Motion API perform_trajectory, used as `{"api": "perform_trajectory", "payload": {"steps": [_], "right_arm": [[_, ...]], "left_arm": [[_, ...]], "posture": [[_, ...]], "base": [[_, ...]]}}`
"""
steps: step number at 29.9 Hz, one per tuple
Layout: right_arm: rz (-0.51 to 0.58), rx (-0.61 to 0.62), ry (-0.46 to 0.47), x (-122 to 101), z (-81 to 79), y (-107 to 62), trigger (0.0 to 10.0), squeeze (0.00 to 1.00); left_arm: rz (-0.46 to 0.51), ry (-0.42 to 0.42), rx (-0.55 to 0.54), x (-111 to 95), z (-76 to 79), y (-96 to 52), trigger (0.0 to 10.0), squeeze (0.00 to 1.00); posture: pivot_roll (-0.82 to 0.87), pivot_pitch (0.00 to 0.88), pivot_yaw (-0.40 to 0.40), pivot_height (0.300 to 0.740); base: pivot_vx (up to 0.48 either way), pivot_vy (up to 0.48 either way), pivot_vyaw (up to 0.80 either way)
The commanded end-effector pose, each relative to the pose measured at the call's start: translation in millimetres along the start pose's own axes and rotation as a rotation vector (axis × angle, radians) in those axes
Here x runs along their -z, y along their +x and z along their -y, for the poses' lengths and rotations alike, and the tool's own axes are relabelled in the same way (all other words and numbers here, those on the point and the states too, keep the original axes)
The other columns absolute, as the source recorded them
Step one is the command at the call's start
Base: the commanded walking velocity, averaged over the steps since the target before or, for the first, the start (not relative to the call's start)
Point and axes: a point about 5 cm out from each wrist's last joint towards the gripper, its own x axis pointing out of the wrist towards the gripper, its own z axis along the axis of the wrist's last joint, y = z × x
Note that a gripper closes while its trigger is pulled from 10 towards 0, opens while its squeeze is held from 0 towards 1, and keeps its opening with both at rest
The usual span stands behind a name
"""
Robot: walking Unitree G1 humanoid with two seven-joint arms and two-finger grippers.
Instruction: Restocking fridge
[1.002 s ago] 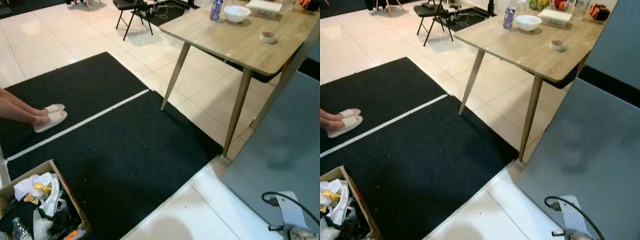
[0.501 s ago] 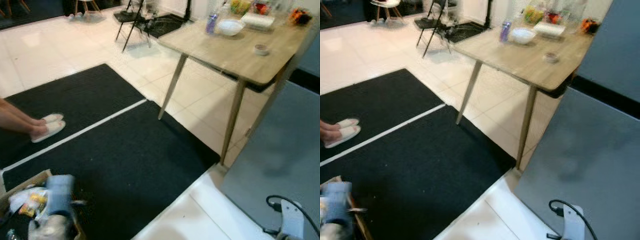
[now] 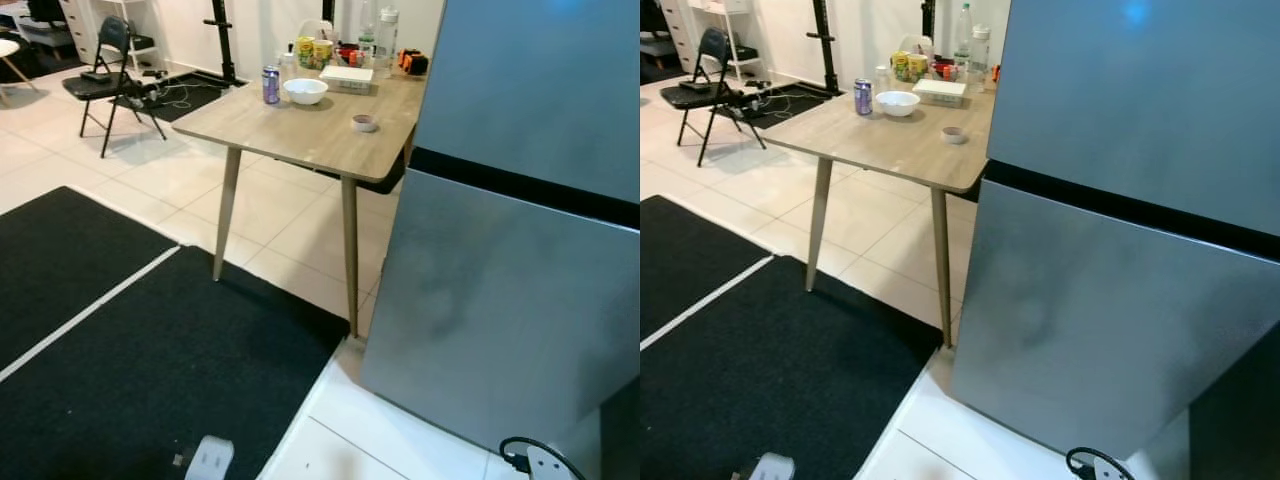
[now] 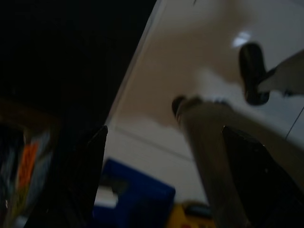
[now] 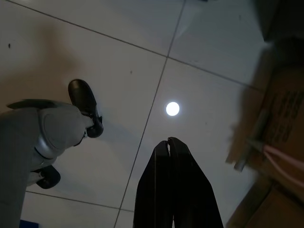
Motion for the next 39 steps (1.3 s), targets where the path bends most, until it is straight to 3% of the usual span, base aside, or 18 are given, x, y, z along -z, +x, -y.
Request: {"api": "perform_trajectory", "payload": {"steps": [1,3,4,6,8,14,19,25,30,37,39], "right_arm": [[-0.008,-0.008,-0.019,4,-1.7,-0.1,10.0,0.0],[-0.022,-0.013,-0.074,6,-2.6,-0.2,10.0,0.0],[-0.022,-0.013,-0.074,6,-2.6,-0.2,10.0,0.0],[-0.032,-0.036,-0.18,7,-7.0,0.1,10.0,0.0],[-0.033,-0.044,-0.216,7,-8.9,0.2,10.0,0.0],[-0.02,-0.098,-0.341,2,-25.9,1.0,10.0,0.0],[0.008,-0.127,-0.383,-5,-34.3,1.1,10.0,0.0],[0.003,-0.128,-0.433,-5,-35.0,1.1,10.0,0.0],[-0.011,-0.124,-0.494,1,-35.2,1.0,10.0,0.0],[-0.019,-0.129,-0.512,4,-35.5,0.8,10.0,0.0],[-0.029,-0.123,-0.58,6,-33.8,0.8,10.0,0.0]], "left_arm": [[-0.026,-0.036,0.006,6,7.6,0.5,10.0,0.0],[-0.073,-0.042,0.002,21,13.6,-2.2,10.0,0.0],[-0.073,-0.042,0.002,21,13.6,-2.2,10.0,0.0],[-0.093,-0.035,-0.003,25,22.0,-1.8,10.0,0.0],[-0.094,-0.029,-0.004,25,24.7,-1.0,10.0,0.0],[-0.054,0.033,0.01,2,42.8,9.3,10.0,0.0],[-0.027,0.074,0.048,-12,53.2,14.1,10.0,0.0],[-0.031,0.085,0.059,-13,54.1,14.6,10.0,0.0],[-0.063,0.109,0.044,-5,45.9,12.2,10.0,0.0],[-0.077,0.116,0.044,-2,44.5,11.1,10.0,0.0],[-0.077,0.119,0.045,-2,44.7,11.3,10.0,0.0]], "posture": [[-0.04,0.0,-0.034,0.74],[-0.04,0.0,-0.038,0.74],[-0.04,0.0,-0.038,0.74],[-0.03,0.0,-0.046,0.74],[-0.03,0.0,-0.046,0.74],[-0.04,0.0,-0.047,0.74],[-0.05,0.0,-0.037,0.74],[-0.06,0.0,-0.03,0.74],[-0.05,0.0,-0.018,0.74],[-0.05,0.0,-0.011,0.74],[-0.05,0.0,-0.01,0.74]], "base": [[0.0,0.0,0.0],[0.0,0.0,0.0],[0.0,0.0,0.0],[0.0,0.0,0.0],[0.0,0.0,0.0],[0.0,0.0,0.0],[0.0,0.0,0.0],[0.0,0.0,0.0],[0.0,0.0,0.0],[0.0,0.0,0.0],[0.0,0.0,0.0]]}}
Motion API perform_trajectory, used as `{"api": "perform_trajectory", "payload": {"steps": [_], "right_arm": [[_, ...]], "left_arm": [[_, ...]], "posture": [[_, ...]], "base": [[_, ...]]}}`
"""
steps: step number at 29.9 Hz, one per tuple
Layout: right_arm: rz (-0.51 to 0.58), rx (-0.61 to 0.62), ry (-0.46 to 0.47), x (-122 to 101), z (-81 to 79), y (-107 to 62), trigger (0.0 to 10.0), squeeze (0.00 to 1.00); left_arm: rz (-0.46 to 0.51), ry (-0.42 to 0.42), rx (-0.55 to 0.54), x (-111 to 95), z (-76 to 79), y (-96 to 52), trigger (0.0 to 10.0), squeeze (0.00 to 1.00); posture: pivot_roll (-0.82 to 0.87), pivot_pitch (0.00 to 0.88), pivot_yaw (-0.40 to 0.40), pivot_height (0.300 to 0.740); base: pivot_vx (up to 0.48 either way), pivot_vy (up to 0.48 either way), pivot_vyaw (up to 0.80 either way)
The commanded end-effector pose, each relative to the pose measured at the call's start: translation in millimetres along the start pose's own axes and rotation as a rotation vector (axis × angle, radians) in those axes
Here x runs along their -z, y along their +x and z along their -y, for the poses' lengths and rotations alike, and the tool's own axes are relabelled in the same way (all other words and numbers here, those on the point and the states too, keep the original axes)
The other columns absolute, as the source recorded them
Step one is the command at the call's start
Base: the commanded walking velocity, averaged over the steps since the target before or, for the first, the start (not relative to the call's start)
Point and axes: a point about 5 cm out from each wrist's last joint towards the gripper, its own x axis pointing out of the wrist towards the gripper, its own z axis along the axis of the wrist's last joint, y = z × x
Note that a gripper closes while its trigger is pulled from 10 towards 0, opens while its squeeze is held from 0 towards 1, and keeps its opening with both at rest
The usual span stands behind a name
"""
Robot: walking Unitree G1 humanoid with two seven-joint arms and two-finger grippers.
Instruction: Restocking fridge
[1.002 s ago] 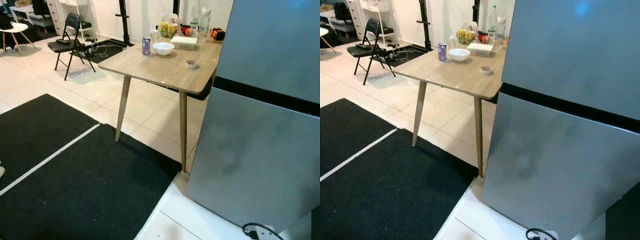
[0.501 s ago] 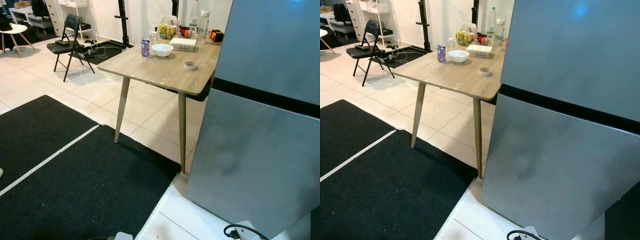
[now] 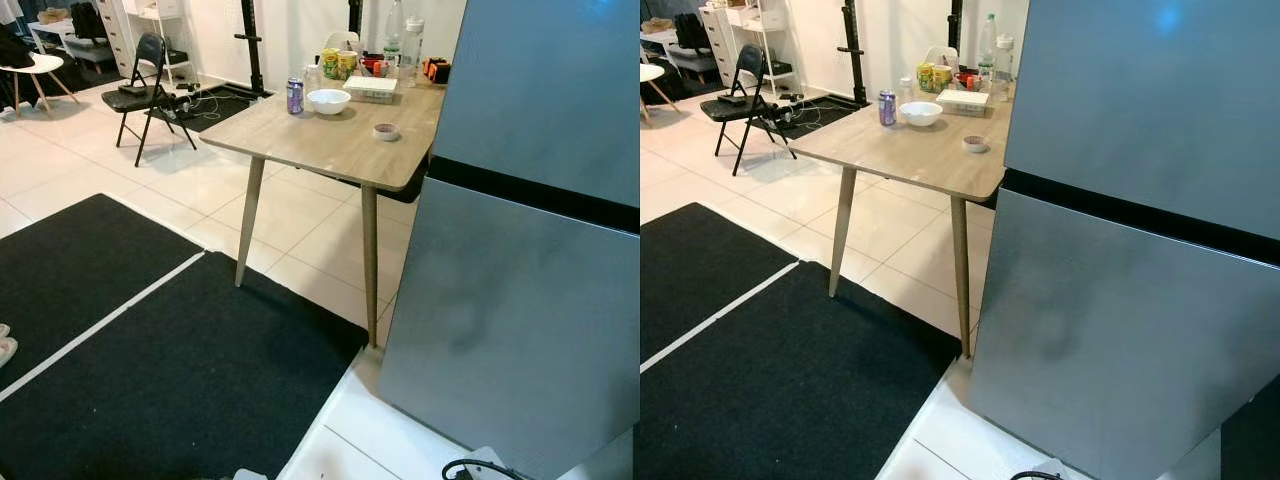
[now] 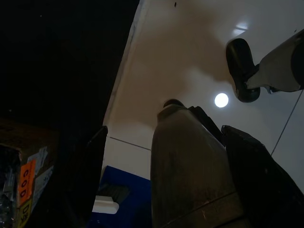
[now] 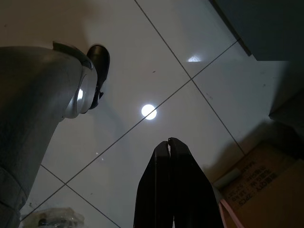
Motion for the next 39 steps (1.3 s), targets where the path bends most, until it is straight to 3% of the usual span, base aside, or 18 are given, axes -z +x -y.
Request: {"api": "perform_trajectory", "payload": {"steps": [1,3,6,14,17,23,34,39], "right_arm": [[-0.015,0.009,-0.071,3,1.3,-0.2,10.0,0.0],[-0.028,0.012,-0.157,4,3.5,-0.6,10.0,0.0],[-0.032,0.017,-0.184,4,5.7,-0.8,10.0,0.0],[-0.03,0.015,-0.183,4,1.9,-0.3,10.0,0.0],[-0.049,0.012,-0.175,13,-0.9,-0.7,10.0,0.0],[-0.106,0.007,-0.148,35,-2.2,-2.9,10.0,0.0],[-0.137,0.045,-0.116,47,9.2,-6.0,10.0,0.0],[-0.106,0.063,-0.086,36,15.1,-5.1,10.0,0.0]], "left_arm": [[-0.03,0.016,0.001,7,-2.6,-1.5,10.0,0.0],[-0.026,0.018,0.004,4,-0.7,-0.7,10.0,0.0],[-0.02,0.02,0.007,1,0.9,0.3,10.0,0.0],[-0.003,0.04,0.007,-5,-2.9,0.8,10.0,0.0],[-0.011,-0.014,-0.022,1,-9.1,-1.1,10.0,0.0],[-0.026,-0.04,-0.045,8,-14.1,-3.4,10.0,0.0],[-0.035,-0.077,-0.07,12,-21.0,-5.3,10.0,0.0],[-0.033,-0.082,-0.07,8,-21.4,-4.3,10.0,0.0]], "posture": [[-0.05,0.0,-0.01,0.74],[-0.06,0.0,-0.016,0.74],[-0.06,0.0,-0.015,0.74],[-0.05,0.0,-0.001,0.74],[-0.05,0.0,0.015,0.74],[-0.04,0.0,0.003,0.74],[-0.07,0.0,-0.007,0.74],[-0.09,0.0,0.017,0.74]], "base": [[0.0,0.0,0.0],[0.0,0.0,0.0],[0.0,0.0,0.0],[0.0,0.0,0.0],[0.0,0.0,0.0],[0.0,0.0,0.0],[0.0,0.0,0.0],[0.0,0.0,0.0]]}}
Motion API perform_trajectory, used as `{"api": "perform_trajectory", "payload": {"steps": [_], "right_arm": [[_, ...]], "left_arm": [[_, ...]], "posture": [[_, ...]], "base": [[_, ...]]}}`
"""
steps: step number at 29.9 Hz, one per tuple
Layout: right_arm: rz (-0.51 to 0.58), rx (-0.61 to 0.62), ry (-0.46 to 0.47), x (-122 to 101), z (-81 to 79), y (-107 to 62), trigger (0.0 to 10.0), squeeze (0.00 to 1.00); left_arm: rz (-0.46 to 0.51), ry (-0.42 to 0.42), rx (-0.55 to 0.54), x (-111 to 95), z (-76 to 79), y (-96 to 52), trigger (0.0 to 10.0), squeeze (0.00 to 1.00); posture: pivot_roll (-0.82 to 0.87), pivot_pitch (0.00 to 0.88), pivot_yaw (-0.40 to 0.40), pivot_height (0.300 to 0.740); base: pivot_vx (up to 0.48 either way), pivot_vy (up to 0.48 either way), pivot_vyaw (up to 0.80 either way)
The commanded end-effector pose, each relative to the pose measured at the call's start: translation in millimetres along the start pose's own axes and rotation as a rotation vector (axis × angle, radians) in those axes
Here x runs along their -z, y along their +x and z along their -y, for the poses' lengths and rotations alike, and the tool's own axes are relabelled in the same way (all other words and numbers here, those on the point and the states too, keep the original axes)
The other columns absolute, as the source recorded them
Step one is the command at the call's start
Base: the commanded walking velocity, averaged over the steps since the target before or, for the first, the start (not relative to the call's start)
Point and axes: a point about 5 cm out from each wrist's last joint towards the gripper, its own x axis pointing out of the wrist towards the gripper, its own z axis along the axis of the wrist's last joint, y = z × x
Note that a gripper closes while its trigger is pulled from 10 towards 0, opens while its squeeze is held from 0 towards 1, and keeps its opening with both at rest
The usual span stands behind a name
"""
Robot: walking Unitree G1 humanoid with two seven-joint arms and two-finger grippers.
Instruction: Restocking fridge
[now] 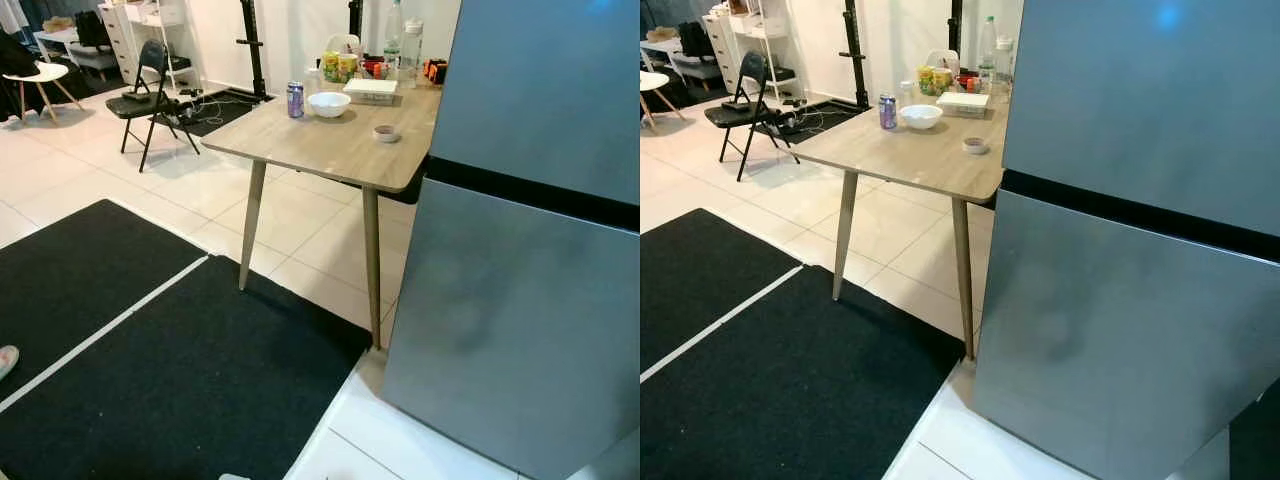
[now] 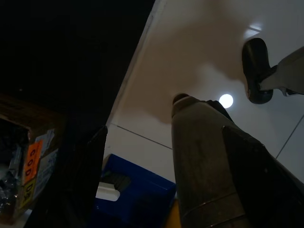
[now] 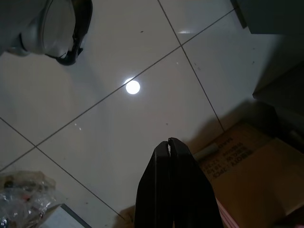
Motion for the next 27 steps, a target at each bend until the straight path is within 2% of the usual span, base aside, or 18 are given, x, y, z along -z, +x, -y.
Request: {"api": "perform_trajectory", "payload": {"steps": [1,6,10,15,20,27], "right_arm": [[0.012,0.011,0.03,-5,3.5,0.0,10.0,0.0],[0.027,0.014,0.036,-12,3.6,0.1,10.0,0.0],[0.047,0.024,0.063,-22,7.0,-0.1,10.0,0.0],[0.043,0.021,0.06,-21,6.5,-0.1,10.0,0.0],[0.033,0.015,0.05,-18,4.3,0.2,10.0,0.0],[0.028,0.012,0.038,-16,2.2,0.3,10.0,0.0]], "left_arm": [[-0.008,0.001,-0.022,0,-8.4,-1.0,10.0,0.0],[0.001,-0.003,-0.03,-5,-11.0,-0.4,10.0,0.0],[0.028,-0.013,-0.033,-17,-11.2,2.0,10.0,0.0],[0.039,-0.015,-0.035,-23,-12.0,2.8,10.0,0.0],[0.041,-0.011,-0.034,-24,-11.4,3.1,10.0,0.0],[0.014,-0.015,-0.032,-16,-9.9,2.2,10.0,0.0]], "posture": [[-0.09,0.0,0.017,0.74],[-0.09,0.0,0.024,0.74],[-0.1,0.0,0.024,0.74],[-0.1,0.0,0.024,0.74],[-0.1,0.0,0.014,0.74],[-0.1,0.0,0.004,0.74]], "base": [[0.0,0.0,0.0],[0.0,0.0,0.0],[0.0,0.0,0.0],[0.0,0.0,0.0],[0.0,0.0,0.0],[0.0,0.0,0.0]]}}
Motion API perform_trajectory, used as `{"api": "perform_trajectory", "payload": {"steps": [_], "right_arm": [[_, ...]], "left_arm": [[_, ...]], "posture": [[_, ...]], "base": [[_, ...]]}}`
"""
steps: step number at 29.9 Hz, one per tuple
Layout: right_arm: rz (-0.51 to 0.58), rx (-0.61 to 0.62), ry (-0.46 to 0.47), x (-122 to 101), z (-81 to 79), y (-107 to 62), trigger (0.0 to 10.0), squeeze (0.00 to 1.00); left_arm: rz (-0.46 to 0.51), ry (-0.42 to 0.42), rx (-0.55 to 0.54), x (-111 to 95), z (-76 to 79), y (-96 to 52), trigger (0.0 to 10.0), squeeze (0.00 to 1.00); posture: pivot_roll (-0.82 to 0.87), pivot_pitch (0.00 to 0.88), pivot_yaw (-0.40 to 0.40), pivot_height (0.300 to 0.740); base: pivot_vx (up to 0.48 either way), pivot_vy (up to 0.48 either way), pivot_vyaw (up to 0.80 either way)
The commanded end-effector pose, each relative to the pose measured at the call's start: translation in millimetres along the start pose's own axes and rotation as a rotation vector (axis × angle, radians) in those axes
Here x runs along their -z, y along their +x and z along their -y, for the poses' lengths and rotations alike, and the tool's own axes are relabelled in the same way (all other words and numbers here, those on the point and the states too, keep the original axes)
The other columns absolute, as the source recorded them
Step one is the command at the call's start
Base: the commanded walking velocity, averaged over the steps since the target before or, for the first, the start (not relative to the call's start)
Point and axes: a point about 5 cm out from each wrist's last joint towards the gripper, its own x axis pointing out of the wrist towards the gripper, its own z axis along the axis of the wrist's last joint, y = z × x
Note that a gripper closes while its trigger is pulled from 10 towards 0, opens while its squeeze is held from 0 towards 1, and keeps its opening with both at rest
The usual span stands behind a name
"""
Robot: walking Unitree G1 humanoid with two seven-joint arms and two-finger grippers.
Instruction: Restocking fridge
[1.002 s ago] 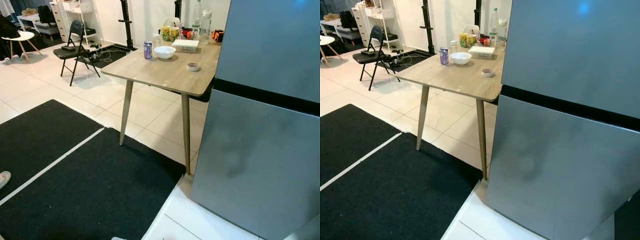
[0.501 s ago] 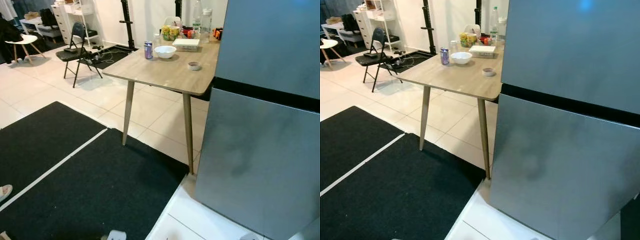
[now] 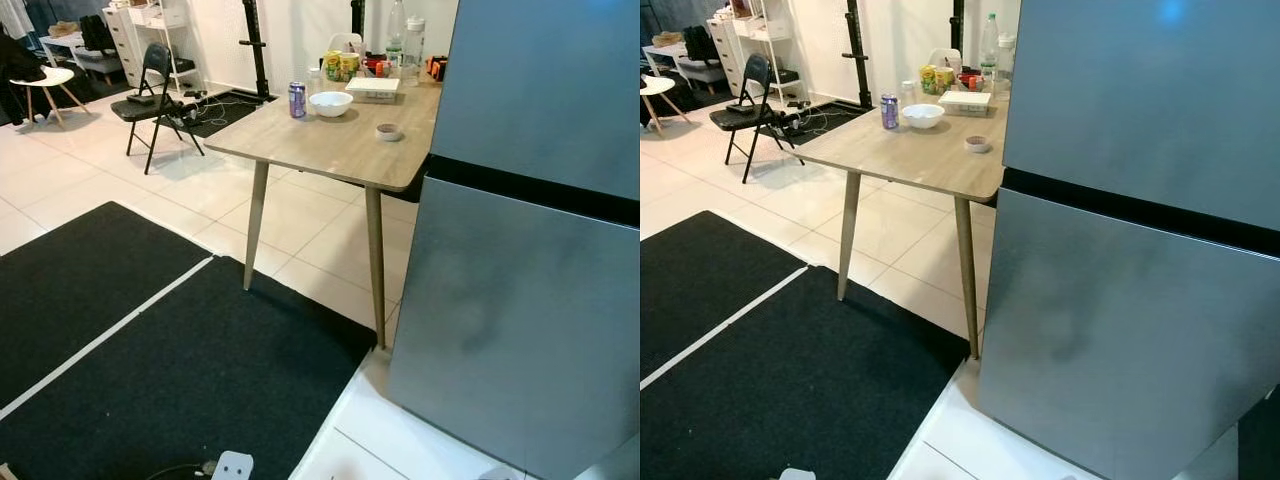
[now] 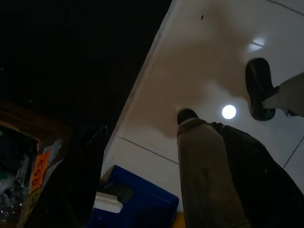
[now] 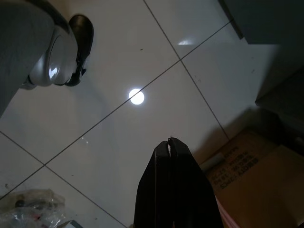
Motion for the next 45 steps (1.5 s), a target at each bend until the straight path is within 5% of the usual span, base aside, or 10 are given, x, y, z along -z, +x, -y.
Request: {"api": "perform_trajectory", "payload": {"steps": [1,45], "right_arm": [[-0.002,0.001,-0.009,0,-0.9,0.1,10.0,0.0],[0.006,-0.021,-0.007,6,2.6,-0.6,10.0,0.0]], "left_arm": [[-0.02,0.002,-0.02,5,-6.3,-1.5,10.0,0.0],[-0.052,0.086,0.01,13,1.8,-1.9,10.0,0.0]], "posture": [[-0.1,0.0,0.004,0.74],[-0.08,0.0,-0.016,0.74]], "base": [[0.0,0.0,0.0],[0.0,0.0,0.0]]}}
